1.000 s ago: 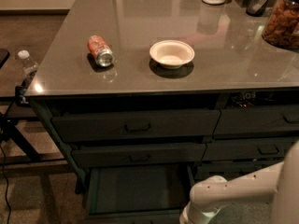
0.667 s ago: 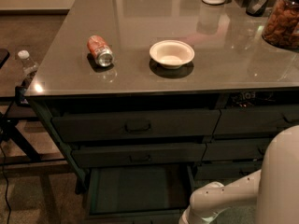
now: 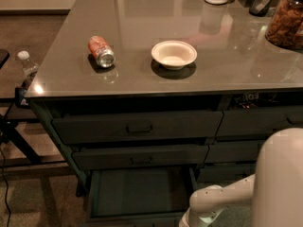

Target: Close bottom drawer

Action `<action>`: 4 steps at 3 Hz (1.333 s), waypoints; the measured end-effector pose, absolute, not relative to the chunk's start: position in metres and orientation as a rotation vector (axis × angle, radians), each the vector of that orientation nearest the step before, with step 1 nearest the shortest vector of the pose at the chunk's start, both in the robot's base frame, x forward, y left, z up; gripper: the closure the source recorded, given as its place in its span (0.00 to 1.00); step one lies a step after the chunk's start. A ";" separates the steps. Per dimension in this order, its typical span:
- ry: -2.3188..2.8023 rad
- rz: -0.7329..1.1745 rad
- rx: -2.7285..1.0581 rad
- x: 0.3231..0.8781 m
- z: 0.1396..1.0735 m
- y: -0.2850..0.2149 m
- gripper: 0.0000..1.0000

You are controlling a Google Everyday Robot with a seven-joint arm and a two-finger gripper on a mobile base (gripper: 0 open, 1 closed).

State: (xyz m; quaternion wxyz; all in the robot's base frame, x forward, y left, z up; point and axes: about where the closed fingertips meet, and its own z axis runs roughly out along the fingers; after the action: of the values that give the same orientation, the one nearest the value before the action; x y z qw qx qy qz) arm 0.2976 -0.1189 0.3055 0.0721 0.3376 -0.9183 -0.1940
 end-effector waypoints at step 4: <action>-2.905 -0.570 0.869 0.344 0.200 -0.121 1.00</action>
Offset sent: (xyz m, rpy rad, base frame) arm 0.0547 0.0045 -0.1294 0.0123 -0.0763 -0.1454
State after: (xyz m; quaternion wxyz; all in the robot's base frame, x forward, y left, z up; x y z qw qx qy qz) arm 0.3442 -0.1213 0.2003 0.0282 0.2817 -0.9411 -0.1847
